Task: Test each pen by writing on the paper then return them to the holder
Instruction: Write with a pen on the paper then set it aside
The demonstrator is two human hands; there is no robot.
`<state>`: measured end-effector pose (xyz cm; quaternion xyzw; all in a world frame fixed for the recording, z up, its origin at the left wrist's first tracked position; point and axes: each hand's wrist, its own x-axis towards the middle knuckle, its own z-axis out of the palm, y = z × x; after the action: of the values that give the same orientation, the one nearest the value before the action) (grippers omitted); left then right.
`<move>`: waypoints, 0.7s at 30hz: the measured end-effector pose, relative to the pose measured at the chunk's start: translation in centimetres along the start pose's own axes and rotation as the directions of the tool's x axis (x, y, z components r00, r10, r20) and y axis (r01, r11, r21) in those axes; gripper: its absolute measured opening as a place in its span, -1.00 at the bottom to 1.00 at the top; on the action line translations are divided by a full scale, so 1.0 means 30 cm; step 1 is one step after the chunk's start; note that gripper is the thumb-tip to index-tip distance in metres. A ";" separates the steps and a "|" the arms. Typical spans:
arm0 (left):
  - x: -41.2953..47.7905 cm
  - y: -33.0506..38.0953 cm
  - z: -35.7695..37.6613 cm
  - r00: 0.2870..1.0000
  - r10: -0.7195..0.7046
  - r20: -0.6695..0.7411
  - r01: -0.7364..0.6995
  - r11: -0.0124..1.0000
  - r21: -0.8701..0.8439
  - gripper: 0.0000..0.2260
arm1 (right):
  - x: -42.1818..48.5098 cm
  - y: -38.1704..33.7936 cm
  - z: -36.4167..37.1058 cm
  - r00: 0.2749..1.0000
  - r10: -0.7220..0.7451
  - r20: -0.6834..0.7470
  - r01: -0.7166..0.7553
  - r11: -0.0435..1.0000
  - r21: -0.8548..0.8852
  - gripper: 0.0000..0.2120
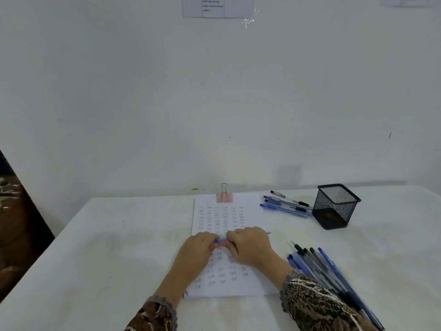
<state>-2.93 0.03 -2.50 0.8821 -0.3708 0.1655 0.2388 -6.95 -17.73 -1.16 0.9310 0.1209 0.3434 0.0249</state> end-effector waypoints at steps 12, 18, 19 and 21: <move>0.007 0.021 -0.002 0.987 -0.075 0.139 0.097 0.983 -0.158 -0.47 | 0.044 0.054 -0.047 0.986 0.022 0.167 -0.004 0.994 -0.110 -0.47; -0.007 0.006 0.000 0.983 -0.168 0.073 0.180 0.959 -0.221 -0.75 | 0.068 0.091 -0.127 0.895 0.440 -0.072 -0.344 0.784 0.517 -0.67; -0.005 0.008 -0.001 0.984 -0.160 0.082 0.174 0.960 -0.218 -0.74 | 0.063 0.068 -0.133 0.762 0.646 -0.039 -0.405 0.522 0.750 -0.67; -0.003 0.010 -0.001 0.984 -0.153 0.090 0.169 0.961 -0.218 -0.74 | 0.050 0.014 -0.107 0.551 0.793 0.260 -0.340 -0.071 0.938 -0.66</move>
<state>-3.19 -0.08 -2.43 0.8821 -0.3223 0.0706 0.3362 -7.82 -17.89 2.30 0.6101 -0.1170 0.3426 -0.7048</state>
